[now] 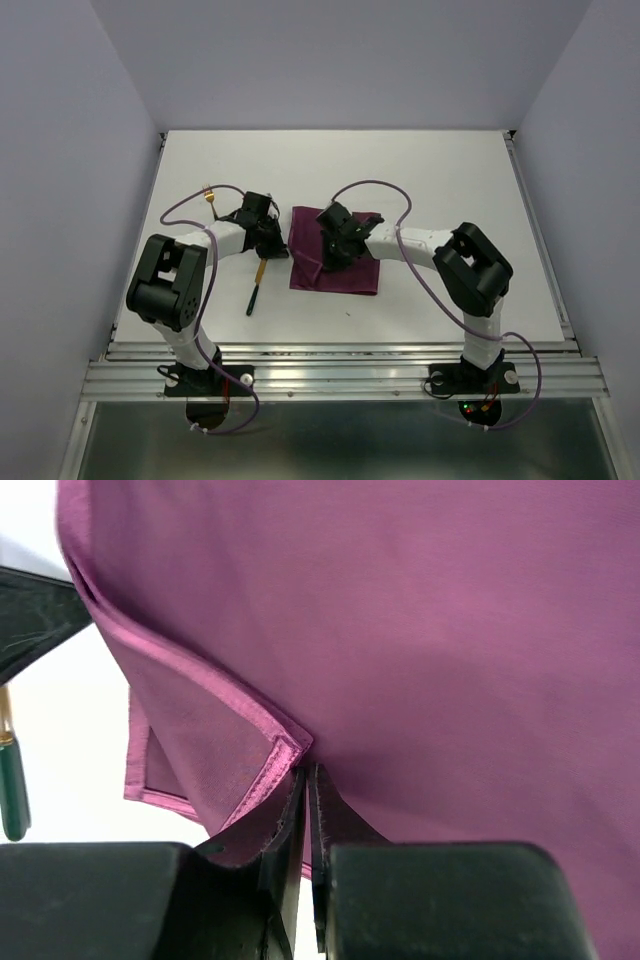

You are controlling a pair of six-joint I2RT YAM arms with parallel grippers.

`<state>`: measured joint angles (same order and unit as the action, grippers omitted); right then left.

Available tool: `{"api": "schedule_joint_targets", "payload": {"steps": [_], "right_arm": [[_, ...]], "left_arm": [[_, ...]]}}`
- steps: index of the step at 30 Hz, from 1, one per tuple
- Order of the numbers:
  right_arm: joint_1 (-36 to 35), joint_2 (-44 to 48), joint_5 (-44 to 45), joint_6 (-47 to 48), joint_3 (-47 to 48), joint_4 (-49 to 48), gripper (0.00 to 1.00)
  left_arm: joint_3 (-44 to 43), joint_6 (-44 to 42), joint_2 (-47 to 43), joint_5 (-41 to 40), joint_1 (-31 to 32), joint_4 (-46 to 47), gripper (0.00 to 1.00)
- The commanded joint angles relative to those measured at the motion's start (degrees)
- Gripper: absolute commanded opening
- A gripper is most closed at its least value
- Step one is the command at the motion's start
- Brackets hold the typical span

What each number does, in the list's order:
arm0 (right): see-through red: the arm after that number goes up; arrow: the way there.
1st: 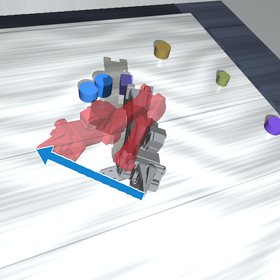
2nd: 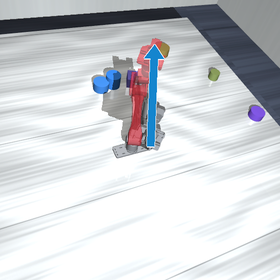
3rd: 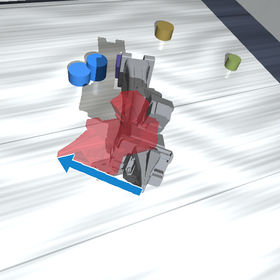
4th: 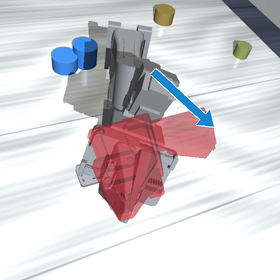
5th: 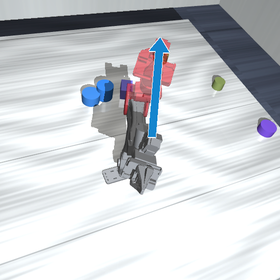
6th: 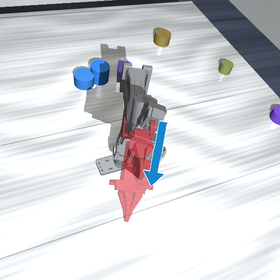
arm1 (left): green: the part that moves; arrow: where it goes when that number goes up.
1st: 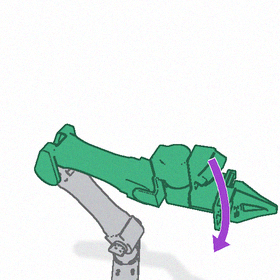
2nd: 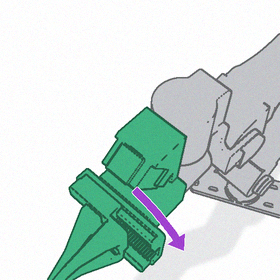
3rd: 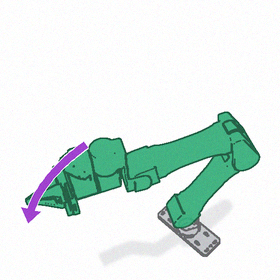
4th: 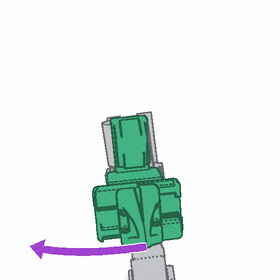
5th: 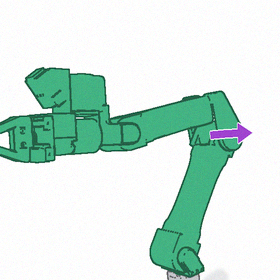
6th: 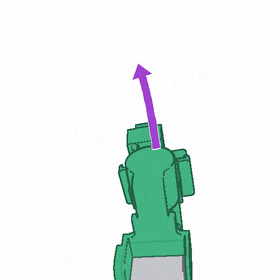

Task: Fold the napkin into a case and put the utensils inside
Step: Fold the rectangle-folded napkin at the center of the board, then smooth out the square-folded napkin at the center of the board.

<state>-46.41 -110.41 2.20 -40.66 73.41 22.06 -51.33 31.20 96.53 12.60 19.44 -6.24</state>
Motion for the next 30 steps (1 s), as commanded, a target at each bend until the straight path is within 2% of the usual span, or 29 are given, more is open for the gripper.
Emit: {"api": "schedule_joint_targets", "payload": {"steps": [1, 4, 9, 12, 15, 19, 21, 24, 27, 30], "right_arm": [[-1.7, -1.4, -3.8, 1.6, 4.9, -3.9, 0.10], [-2.9, -2.7, -4.7, 2.6, 7.6, -3.8, 0.10], [-4.2, -2.1, -6.2, 5.2, 10.2, -6.6, 0.10], [-4.2, 2.4, 0.0, 6.3, 6.3, -7.6, 0.11], [-2.2, 7.6, 7.3, 6.0, 0.7, -6.9, 0.11], [5.3, 14.7, 5.9, 2.3, -7.7, -5.7, 0.10], [9.3, 17.4, 3.7, 1.8, -11.0, -5.5, 0.09], [14.7, 19.7, 0.6, 1.6, -14.3, -5.0, 0.09], [18.3, 17.6, -1.1, 1.9, -12.2, -5.0, 0.08], [21.2, 12.4, -1.7, 3.7, -6.9, -4.3, 0.07]], "left_arm": [[2.0, -0.4, -2.9, -3.6, -0.1, -5.8, 0.00], [1.3, 0.1, -4.4, -4.9, -0.3, -6.9, 0.00], [-2.4, 0.7, -6.5, -11.9, -1.8, -15.1, 0.00], [-3.9, 1.0, -10.1, -15.8, -4.2, -17.5, 0.00], [-5.4, 0.4, -13.2, -15.4, -4.8, -17.8, 0.00], [-7.1, 0.0, -13.9, -6.7, -3.4, -14.4, 0.00], [-8.6, 0.2, -11.6, -4.7, -1.7, -12.2, 0.00], [-17.0, -0.7, -5.3, -3.5, 0.9, -12.5, 0.00], [-21.8, -1.1, 1.4, -3.6, 1.5, -11.9, 0.00], [-31.1, -1.8, 10.2, -5.6, 1.4, -13.8, 0.00]]}}
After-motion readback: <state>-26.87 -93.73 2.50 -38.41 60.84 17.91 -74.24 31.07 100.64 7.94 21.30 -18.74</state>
